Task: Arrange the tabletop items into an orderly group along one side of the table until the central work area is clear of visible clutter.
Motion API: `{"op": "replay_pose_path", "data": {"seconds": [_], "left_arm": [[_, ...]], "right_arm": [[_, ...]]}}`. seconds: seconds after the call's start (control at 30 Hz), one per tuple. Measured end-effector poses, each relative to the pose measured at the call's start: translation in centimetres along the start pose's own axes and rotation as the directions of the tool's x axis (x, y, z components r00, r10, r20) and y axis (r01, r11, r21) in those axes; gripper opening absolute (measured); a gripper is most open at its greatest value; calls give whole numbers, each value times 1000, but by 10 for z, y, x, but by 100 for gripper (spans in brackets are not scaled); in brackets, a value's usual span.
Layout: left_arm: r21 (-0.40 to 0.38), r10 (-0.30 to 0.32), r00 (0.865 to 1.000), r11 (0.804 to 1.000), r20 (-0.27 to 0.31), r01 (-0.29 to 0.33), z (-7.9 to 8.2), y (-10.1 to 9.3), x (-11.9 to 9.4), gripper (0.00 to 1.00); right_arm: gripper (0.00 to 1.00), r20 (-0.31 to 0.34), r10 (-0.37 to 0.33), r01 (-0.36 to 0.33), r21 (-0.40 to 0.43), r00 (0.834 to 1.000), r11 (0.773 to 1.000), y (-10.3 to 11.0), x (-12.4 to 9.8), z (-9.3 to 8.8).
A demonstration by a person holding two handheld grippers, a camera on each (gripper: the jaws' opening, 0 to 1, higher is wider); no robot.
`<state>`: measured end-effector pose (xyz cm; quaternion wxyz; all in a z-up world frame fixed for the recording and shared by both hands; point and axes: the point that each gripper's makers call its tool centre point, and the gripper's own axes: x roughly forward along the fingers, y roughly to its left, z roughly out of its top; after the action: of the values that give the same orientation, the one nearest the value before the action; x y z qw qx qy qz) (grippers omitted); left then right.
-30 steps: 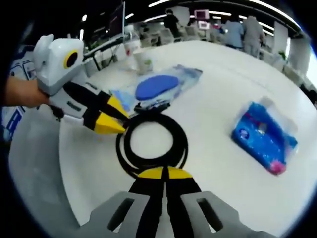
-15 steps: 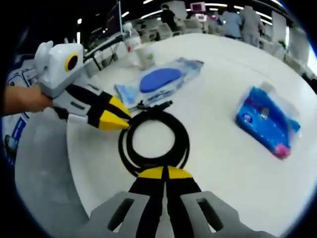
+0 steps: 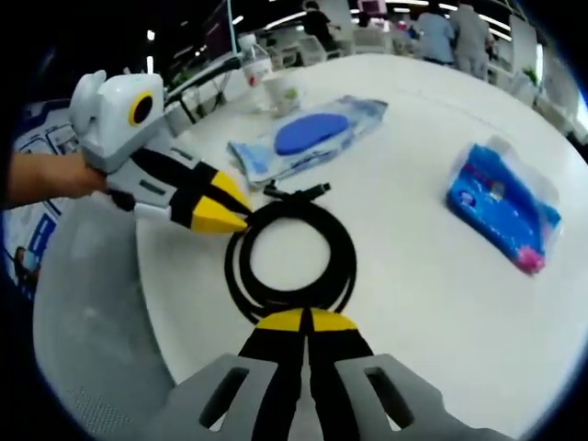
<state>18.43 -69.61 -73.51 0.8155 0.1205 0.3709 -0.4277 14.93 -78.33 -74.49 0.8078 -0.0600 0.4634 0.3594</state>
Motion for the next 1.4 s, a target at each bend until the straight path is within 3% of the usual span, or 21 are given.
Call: {"op": "replay_pose_path", "data": {"seconds": [0.33,0.57,0.7,0.83,1.0,1.07,1.4], "left_arm": [[61,-51,999,997,-18,52,-8,-16,-5,7],[80,-77,997,994,-5,77,-7,-18,-7,8],[46,-43,998,998,46,40,5,-4,-12,12],[37,1,998,999,71,-4,12,14,-17,15],[109,102,991,988,84,-111,16,39,-20,23],[142,134,989,980,60,-141,13,47,-16,27],[158,102,995,982,-16,-98,4,49,-1,30]], "right_arm": [[0,-44,8,-10,-39,999,999,8,-4,-11],[0,-51,11,-13,-41,999,999,11,-7,-15],[0,-63,3,-9,-88,998,996,12,-6,-14],[0,-53,9,-13,-76,999,997,10,-7,-14],[0,-46,12,-15,-66,999,998,10,-6,-14],[0,-46,14,-17,-65,999,998,10,-7,-14],[0,-57,14,-18,-66,998,998,11,-7,-14]]}}
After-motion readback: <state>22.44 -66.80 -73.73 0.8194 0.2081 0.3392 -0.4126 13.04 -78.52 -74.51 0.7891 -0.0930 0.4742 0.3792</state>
